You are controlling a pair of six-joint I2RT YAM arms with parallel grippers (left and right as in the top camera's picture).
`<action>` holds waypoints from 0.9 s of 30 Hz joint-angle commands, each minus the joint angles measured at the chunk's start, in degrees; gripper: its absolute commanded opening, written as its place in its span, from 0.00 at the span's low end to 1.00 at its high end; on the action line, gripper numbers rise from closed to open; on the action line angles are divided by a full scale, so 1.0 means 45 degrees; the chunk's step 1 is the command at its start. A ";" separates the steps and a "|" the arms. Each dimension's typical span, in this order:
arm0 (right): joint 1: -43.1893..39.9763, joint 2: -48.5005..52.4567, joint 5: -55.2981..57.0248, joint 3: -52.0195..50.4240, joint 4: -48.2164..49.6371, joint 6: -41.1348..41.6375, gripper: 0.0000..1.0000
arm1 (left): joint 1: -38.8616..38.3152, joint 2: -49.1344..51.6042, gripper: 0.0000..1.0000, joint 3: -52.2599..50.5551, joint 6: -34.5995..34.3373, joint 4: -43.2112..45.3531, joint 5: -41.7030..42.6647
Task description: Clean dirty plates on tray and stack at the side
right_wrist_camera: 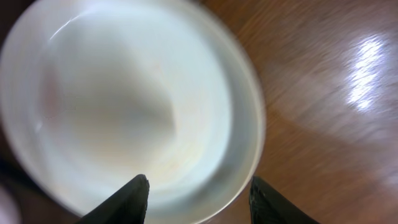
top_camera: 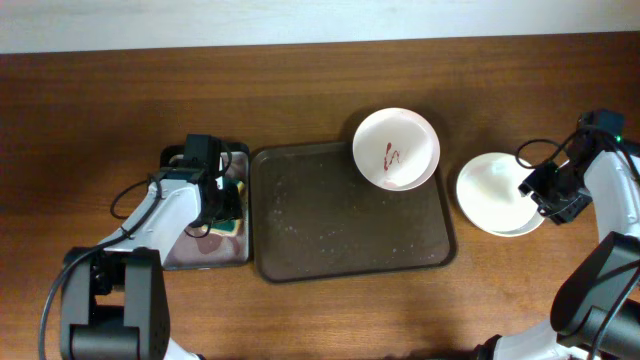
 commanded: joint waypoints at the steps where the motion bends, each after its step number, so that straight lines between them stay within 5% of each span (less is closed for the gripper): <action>1: 0.0005 -0.0335 -0.2045 -0.0058 -0.0461 -0.0442 0.52 | 0.0097 -0.0073 0.56 -0.0107 0.0063 -0.0053 -0.0175; 6: 0.0622 -0.0335 -0.3230 -0.0058 -0.2040 -0.2497 0.46 | 0.0097 -0.0073 0.56 -0.0107 0.0063 -0.0044 -0.0175; 7: 0.0879 -0.0335 -0.3225 -0.0058 -0.2448 -0.2895 0.41 | 0.0097 -0.0073 0.56 -0.0107 0.0063 -0.0044 -0.0175; 10: 0.1880 -0.0335 -0.3191 -0.0058 -0.3487 -0.3779 0.04 | 0.0097 -0.0073 0.56 -0.0107 0.0063 -0.0044 -0.0175; 27: 1.1638 -0.0330 -0.3327 -0.0393 -0.3920 -0.5076 0.04 | 0.0097 -0.0073 0.56 -0.0107 0.0063 -0.0053 -0.0175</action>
